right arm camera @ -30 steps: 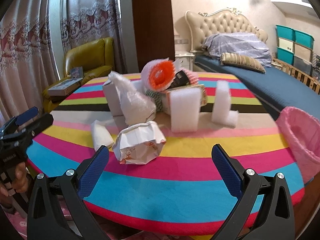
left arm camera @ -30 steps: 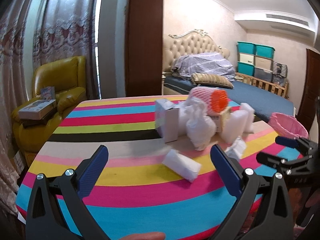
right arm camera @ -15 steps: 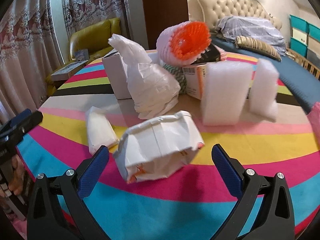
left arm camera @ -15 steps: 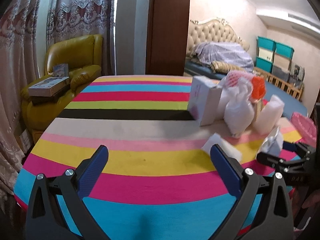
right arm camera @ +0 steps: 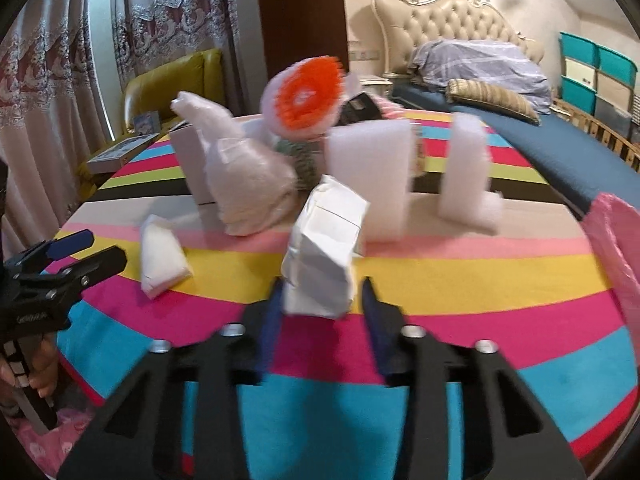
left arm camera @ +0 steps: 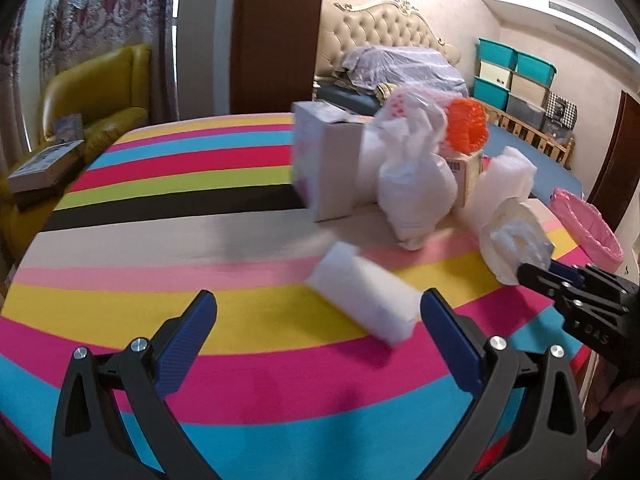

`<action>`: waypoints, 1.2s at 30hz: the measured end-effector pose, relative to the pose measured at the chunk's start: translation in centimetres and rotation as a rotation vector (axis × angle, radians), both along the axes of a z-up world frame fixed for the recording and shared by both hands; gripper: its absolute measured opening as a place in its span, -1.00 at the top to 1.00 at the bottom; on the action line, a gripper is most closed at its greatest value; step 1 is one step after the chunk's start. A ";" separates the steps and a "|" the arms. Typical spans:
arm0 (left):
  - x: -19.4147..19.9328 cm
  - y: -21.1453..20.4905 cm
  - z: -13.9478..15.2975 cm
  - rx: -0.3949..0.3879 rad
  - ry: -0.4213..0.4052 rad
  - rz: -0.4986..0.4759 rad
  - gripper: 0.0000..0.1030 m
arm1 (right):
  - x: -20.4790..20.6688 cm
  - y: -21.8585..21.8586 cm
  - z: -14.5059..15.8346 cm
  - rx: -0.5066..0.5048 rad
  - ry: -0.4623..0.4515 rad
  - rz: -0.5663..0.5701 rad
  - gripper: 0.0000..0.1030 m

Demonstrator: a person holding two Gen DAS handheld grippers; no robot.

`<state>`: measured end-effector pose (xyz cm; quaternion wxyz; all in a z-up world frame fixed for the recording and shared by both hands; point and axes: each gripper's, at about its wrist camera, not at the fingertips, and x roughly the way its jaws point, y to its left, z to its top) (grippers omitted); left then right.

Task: Collect trash
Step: 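Grasp the small white foam roll with the left tool while the right tool lifts the wrapper, then carry the foam roll and paper wrapper in both tools over the pink wastebasket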

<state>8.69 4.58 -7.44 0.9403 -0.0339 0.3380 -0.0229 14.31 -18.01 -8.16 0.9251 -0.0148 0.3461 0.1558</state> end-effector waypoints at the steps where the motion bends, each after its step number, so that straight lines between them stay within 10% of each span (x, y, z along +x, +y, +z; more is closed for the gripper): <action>1: 0.4 -0.4 -0.1 0.000 0.004 -0.004 -0.91 | 0.1 -0.6 -0.1 0.015 0.007 -0.003 0.39; 4: 1.4 -1.5 -0.4 0.001 0.019 -0.002 -0.91 | 0.1 -1.3 0.1 0.047 0.014 0.010 0.36; 6: 2.3 -1.8 -0.8 -0.001 0.035 0.012 -0.91 | 0.2 -1.5 0.2 0.069 0.013 0.012 -0.26; 8: 2.9 -2.0 -1.1 -0.008 0.056 0.026 -0.85 | 0.2 -1.6 0.4 0.081 -0.007 0.002 -0.38; 13: 4.4 -2.2 -1.8 -0.037 0.103 0.005 -0.40 | 1.8 -1.1 0.4 0.075 0.009 0.012 -0.32; 17: 4.2 -2.6 -1.7 -0.013 0.072 -0.011 -0.06 | 2.2 -0.2 0.3 0.039 0.003 0.034 0.31; 24: 2.6 -4.1 -0.7 0.060 0.001 -0.053 0.39 | 0.1 0.0 0.8 0.023 -0.075 0.040 0.32; 36: 1.1 -6.7 1.2 0.114 -0.084 -0.119 0.52 | -3.5 -2.4 3.0 0.038 -0.167 0.013 0.32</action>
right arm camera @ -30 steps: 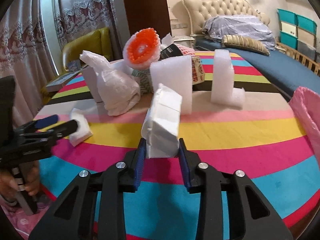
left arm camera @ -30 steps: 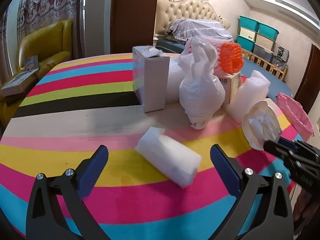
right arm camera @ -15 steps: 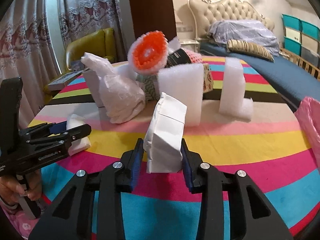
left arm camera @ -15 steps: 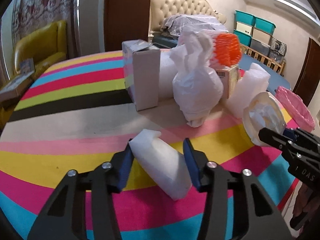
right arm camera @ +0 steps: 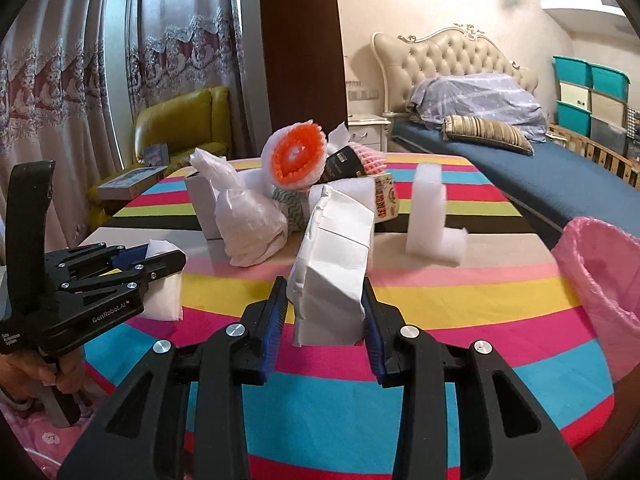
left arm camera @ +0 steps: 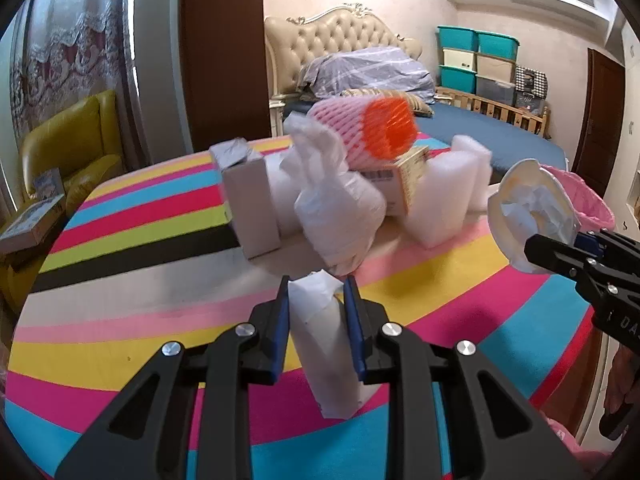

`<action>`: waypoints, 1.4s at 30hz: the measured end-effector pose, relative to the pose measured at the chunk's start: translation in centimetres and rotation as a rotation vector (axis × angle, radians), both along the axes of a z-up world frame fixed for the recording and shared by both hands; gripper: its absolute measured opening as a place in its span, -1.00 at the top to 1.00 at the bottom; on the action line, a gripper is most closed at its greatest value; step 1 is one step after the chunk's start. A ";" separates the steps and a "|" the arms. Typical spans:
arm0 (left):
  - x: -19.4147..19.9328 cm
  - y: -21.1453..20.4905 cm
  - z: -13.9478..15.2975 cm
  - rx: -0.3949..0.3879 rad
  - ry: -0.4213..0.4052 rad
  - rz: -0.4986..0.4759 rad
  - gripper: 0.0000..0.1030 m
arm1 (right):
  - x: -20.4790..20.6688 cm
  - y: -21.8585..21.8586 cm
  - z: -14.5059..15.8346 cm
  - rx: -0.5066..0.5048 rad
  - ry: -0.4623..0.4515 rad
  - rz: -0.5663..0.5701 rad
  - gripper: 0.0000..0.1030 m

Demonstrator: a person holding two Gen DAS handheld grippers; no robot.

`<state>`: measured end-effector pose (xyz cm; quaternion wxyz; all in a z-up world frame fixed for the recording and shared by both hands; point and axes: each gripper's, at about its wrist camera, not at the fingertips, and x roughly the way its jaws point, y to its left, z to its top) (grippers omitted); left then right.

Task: Collect trash
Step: 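Carry the foam roll and paper wrapper in both tools over the pink wastebasket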

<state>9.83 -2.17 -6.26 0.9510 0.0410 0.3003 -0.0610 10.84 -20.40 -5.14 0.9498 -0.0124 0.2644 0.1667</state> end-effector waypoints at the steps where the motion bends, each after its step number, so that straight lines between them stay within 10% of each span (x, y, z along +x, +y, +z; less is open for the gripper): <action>1: -0.6 -0.1 0.0 0.002 -0.006 -0.004 0.52 | -0.1 -0.2 0.1 0.001 -0.005 -0.004 0.32; 26: 1.3 -12.2 3.8 -0.037 -0.089 -0.341 0.52 | -1.7 -12.2 2.4 -0.006 -0.101 -0.286 0.32; 42: 9.9 -30.3 5.7 -0.107 -0.030 -0.614 0.51 | 0.4 -25.7 0.5 -0.043 -0.065 -0.549 0.31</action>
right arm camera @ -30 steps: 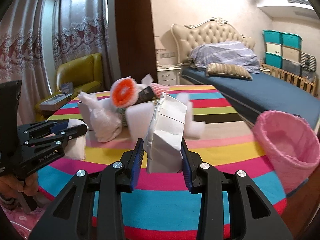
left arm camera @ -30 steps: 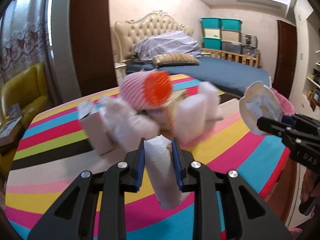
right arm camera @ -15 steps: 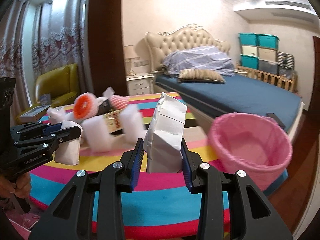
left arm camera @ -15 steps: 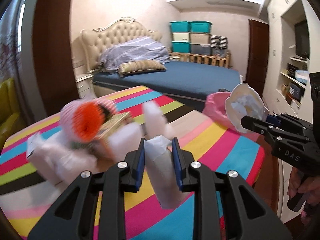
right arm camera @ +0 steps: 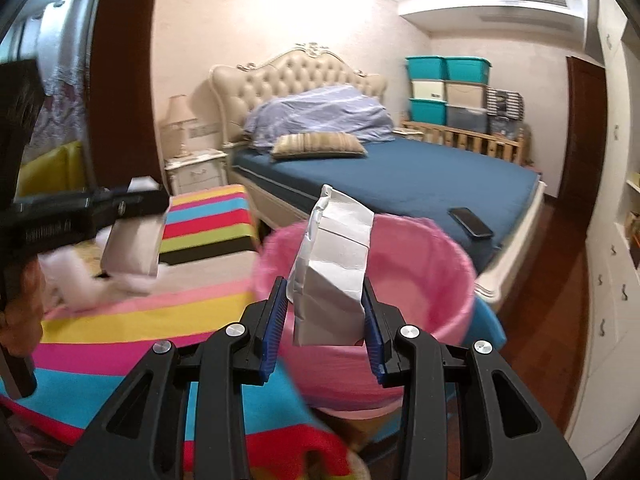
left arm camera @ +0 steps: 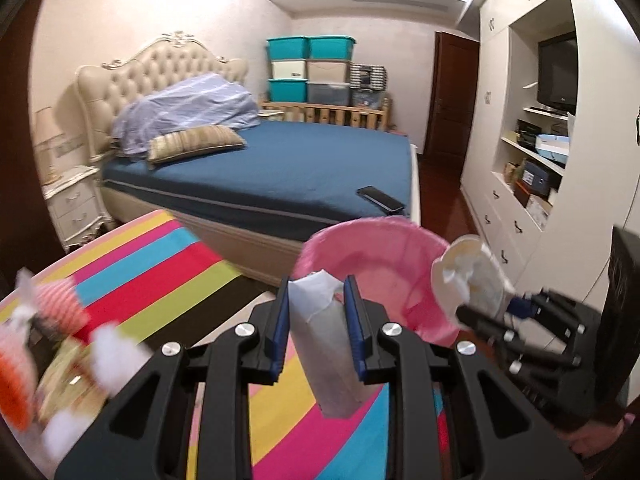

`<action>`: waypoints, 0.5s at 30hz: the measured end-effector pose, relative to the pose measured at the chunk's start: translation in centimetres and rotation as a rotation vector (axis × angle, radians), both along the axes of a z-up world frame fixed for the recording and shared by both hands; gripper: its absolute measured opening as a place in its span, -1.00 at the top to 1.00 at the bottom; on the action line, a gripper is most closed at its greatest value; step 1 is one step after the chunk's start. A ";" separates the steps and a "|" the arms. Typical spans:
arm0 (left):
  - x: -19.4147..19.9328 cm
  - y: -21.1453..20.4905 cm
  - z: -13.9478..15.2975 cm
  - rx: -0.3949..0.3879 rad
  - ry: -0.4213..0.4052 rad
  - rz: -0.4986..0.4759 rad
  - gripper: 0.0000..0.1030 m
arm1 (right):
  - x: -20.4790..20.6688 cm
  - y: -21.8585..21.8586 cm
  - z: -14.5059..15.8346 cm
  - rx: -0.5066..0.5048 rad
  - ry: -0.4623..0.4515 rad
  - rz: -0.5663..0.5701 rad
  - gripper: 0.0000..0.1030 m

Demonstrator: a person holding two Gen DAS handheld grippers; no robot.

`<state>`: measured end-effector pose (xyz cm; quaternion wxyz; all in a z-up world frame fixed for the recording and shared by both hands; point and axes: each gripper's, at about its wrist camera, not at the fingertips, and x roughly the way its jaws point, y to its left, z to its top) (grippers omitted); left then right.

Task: Collect trash
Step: 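Carry the foam roll and paper wrapper in both tools over the pink wastebasket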

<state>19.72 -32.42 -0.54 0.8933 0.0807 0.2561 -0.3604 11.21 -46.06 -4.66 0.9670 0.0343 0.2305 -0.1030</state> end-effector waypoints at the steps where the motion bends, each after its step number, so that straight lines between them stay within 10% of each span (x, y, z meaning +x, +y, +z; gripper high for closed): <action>1: 0.8 -1.4 -0.2 0.000 0.008 -0.018 0.51 | 0.3 -1.0 -0.3 0.007 0.005 -0.006 0.31; 15: 8.4 -10.3 -4.4 0.050 0.091 -0.065 0.46 | 5.1 -6.1 -3.6 0.022 0.078 -0.037 0.29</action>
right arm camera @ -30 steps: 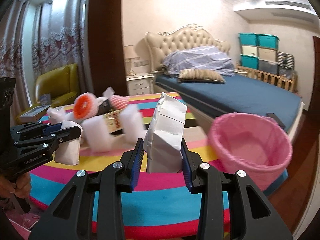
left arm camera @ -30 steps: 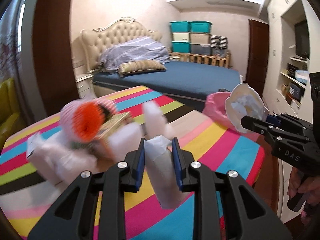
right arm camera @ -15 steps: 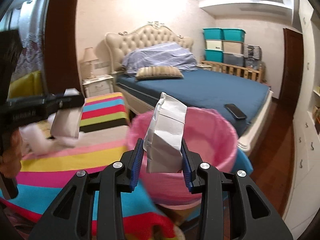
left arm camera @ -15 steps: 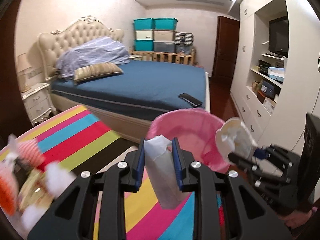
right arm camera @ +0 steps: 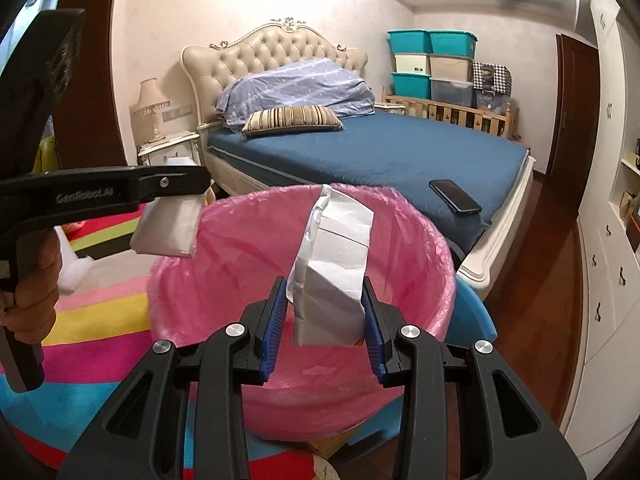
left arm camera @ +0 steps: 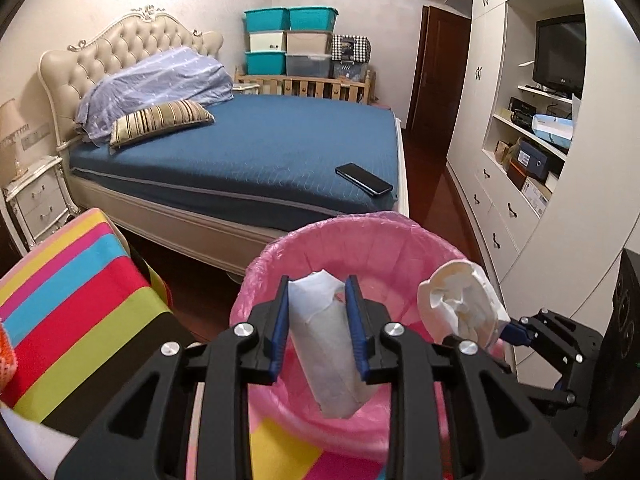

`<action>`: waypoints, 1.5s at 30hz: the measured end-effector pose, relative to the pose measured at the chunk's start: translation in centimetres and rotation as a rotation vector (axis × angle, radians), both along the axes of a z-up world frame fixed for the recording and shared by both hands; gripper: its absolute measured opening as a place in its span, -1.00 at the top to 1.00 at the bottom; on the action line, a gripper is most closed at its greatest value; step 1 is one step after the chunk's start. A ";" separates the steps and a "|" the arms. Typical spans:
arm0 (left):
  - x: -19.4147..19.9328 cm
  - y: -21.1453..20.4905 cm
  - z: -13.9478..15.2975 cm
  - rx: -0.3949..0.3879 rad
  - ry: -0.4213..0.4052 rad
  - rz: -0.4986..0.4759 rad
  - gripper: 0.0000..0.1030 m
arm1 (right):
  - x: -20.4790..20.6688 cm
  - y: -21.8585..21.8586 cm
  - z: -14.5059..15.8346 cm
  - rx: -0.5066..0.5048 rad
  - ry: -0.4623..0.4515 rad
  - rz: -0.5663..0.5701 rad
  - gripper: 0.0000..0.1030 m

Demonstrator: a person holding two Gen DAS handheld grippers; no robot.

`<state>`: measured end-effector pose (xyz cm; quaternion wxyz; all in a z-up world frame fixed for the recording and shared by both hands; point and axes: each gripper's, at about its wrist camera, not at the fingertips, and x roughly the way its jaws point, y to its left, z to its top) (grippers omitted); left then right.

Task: Collect trash
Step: 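Carry the foam roll and paper wrapper in both tools over the pink wastebasket, then move both open tools back over the table items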

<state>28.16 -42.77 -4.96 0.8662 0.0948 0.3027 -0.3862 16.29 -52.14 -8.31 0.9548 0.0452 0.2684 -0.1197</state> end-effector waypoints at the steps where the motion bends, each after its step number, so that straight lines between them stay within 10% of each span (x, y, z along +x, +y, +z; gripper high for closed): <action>1: 0.2 -0.3 -0.2 -0.006 0.006 0.000 0.40 | 0.2 0.0 -0.3 -0.005 0.002 0.005 0.29; 3: 1.0 -0.5 -0.6 -0.016 0.024 0.014 -0.13 | 0.3 0.2 -0.6 -0.015 0.008 0.002 -0.05; 14: -3.7 8.2 3.3 -0.054 -0.161 0.195 -0.90 | -3.4 4.4 2.1 -0.076 -0.049 0.024 -0.58; 31: -14.8 33.8 1.0 0.069 -0.233 0.553 -0.91 | -1.9 21.4 3.2 0.030 -0.028 0.329 -0.65; 45: -14.1 41.5 -1.9 0.125 -0.158 0.767 -0.91 | 2.6 29.3 1.2 0.022 0.078 0.459 -0.65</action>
